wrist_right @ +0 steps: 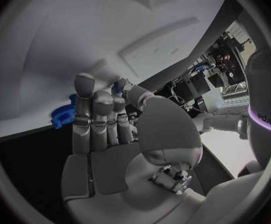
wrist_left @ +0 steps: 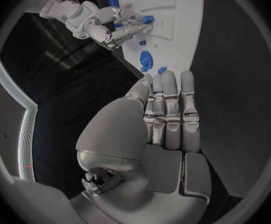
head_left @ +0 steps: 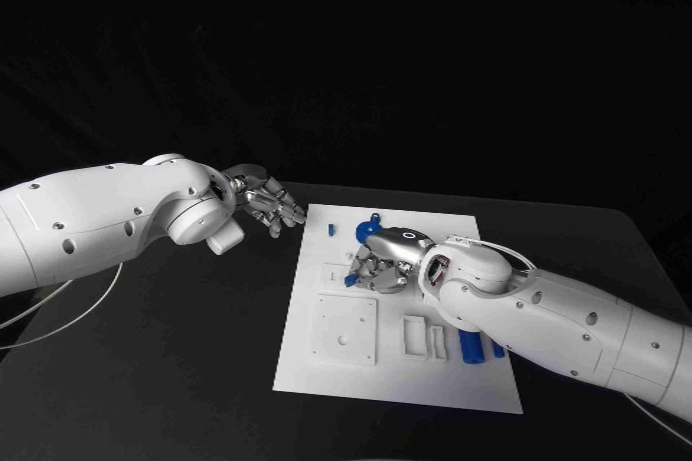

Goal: Assemble the parts on the task board

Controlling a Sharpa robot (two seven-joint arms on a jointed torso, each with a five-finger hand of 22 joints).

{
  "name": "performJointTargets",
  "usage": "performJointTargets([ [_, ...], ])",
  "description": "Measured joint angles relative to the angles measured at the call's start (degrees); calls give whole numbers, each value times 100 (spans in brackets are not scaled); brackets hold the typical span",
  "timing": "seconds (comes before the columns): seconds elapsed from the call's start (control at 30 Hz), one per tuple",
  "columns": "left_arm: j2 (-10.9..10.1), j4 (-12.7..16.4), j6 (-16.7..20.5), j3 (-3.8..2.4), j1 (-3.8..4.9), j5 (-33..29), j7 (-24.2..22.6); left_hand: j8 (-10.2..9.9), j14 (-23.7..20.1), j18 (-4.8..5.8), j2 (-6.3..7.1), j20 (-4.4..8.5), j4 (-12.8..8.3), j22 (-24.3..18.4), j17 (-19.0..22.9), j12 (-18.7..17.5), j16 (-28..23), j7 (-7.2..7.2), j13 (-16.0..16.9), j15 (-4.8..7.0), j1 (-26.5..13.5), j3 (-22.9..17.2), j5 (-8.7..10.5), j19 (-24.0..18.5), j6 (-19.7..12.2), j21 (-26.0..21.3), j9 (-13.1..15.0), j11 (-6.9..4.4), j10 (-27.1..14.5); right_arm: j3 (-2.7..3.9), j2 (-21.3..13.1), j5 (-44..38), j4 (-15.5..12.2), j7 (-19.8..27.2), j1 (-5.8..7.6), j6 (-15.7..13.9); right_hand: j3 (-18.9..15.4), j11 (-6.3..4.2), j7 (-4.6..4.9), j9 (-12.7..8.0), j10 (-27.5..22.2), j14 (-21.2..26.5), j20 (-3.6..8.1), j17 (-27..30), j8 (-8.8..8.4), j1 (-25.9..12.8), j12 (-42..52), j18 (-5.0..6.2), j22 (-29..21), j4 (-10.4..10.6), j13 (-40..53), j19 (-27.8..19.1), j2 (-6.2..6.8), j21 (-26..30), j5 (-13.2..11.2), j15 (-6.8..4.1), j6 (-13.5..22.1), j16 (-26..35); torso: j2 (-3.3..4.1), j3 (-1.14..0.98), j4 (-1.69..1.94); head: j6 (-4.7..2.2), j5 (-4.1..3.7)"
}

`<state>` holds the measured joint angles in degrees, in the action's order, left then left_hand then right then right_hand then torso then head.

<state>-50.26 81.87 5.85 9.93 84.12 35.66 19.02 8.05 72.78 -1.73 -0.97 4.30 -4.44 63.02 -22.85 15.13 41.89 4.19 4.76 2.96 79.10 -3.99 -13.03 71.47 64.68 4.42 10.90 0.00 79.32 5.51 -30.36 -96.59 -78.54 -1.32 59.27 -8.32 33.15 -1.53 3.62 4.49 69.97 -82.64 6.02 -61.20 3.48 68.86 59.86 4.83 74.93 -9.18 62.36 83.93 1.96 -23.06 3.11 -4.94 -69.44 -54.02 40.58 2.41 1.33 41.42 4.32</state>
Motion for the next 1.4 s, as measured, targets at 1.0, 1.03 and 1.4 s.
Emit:
performJointTargets([
  [1.0,60,264,-1037,285,-1,-72,-1874,-389,129,89,396,146,959,160,-770,554,1238,-139,519,177,-695,443,722,327,385,462,-264,-220,464,396,-542,4344,467,-947,507,2129,-288,-31,-19,13,5,3,0,-86,-19,-107,-45,0,-1,-252,51,0,-221,-18,189,3,-60,-76,-63,-2,-54,-301,-103],
  [1.03,96,271,-1088,294,-1,-57,-1901,-389,90,89,446,187,1009,390,-852,719,1438,-143,645,217,-768,395,710,282,389,586,-51,-228,472,397,-540,4542,515,-1004,540,2289,-295,-19,-20,14,-8,3,0,-89,-19,-116,-45,0,-1,-260,51,0,-230,-18,189,3,-60,-76,-66,-3,-58,-307,-101],
  [1.4,472,177,-1289,348,-2,163,-2003,-389,-23,89,651,185,1240,1186,-798,1193,1980,-154,1062,226,-1069,164,665,141,235,819,783,-228,472,403,-437,5976,1008,-1408,831,3385,-374,3,-18,13,-48,40,0,-116,2,-114,-73,-1,-1,-291,51,0,-273,-18,189,-3,-57,-111,-74,-10,-65,-318,-151],
])
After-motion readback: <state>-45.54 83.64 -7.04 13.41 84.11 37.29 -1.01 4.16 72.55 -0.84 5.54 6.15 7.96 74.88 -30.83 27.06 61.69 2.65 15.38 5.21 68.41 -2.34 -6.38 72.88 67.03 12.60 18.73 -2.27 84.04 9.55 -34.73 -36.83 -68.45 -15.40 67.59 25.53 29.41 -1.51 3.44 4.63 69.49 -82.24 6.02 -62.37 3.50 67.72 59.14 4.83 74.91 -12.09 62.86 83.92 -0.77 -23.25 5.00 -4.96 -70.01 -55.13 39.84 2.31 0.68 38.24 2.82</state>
